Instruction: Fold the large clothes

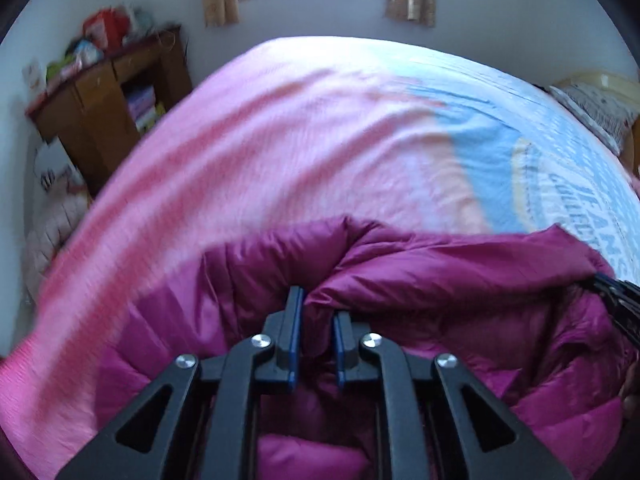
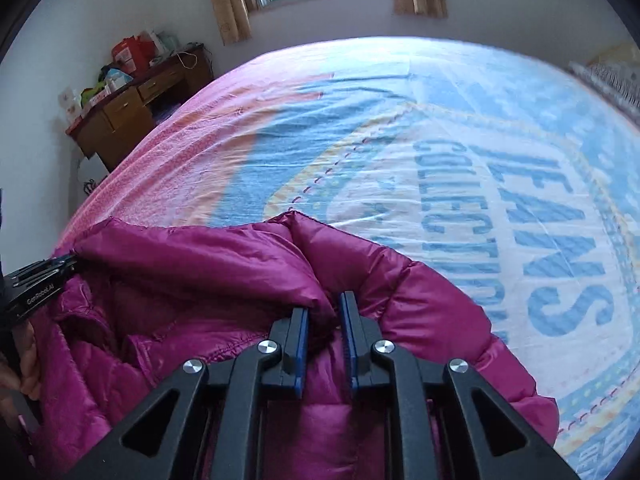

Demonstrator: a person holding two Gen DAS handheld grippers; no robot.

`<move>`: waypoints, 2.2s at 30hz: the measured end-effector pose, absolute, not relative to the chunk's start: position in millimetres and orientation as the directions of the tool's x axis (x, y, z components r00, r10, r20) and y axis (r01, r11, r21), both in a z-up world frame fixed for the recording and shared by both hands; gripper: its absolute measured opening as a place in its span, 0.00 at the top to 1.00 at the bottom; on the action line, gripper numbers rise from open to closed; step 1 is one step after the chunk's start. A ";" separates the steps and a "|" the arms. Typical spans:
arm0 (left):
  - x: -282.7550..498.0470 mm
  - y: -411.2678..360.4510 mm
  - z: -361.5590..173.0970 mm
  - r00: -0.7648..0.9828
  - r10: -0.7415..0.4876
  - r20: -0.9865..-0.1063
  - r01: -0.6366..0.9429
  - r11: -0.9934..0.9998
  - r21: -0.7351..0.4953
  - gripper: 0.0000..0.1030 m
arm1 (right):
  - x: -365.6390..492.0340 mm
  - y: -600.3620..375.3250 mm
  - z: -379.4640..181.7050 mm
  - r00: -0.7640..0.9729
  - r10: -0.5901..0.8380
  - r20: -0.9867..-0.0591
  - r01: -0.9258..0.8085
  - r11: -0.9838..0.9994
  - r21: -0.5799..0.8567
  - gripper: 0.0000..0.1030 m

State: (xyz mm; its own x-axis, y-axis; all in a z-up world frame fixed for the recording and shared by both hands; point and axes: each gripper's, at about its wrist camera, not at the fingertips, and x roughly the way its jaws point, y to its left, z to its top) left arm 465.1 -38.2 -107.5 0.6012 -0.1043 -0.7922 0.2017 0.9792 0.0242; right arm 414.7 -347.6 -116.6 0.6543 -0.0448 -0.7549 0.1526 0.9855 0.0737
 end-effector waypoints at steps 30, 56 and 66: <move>460.3 -20.0 -109.1 0.659 -0.130 -0.741 0.109 0.991 -0.077 0.49 | 430.7 -302.7 -122.2 0.668 -0.021 -0.744 0.057 0.998 0.023 0.64; 453.4 -75.0 -73.5 0.703 0.006 -0.711 0.041 0.998 0.048 0.20 | 425.0 -302.2 -122.4 0.686 -0.026 -0.727 0.055 0.998 0.016 0.64; 469.4 -51.6 -120.0 0.617 0.053 -0.785 -0.006 0.998 0.062 0.07 | 422.2 -310.5 -118.7 0.698 0.018 -0.715 0.050 0.996 0.073 0.63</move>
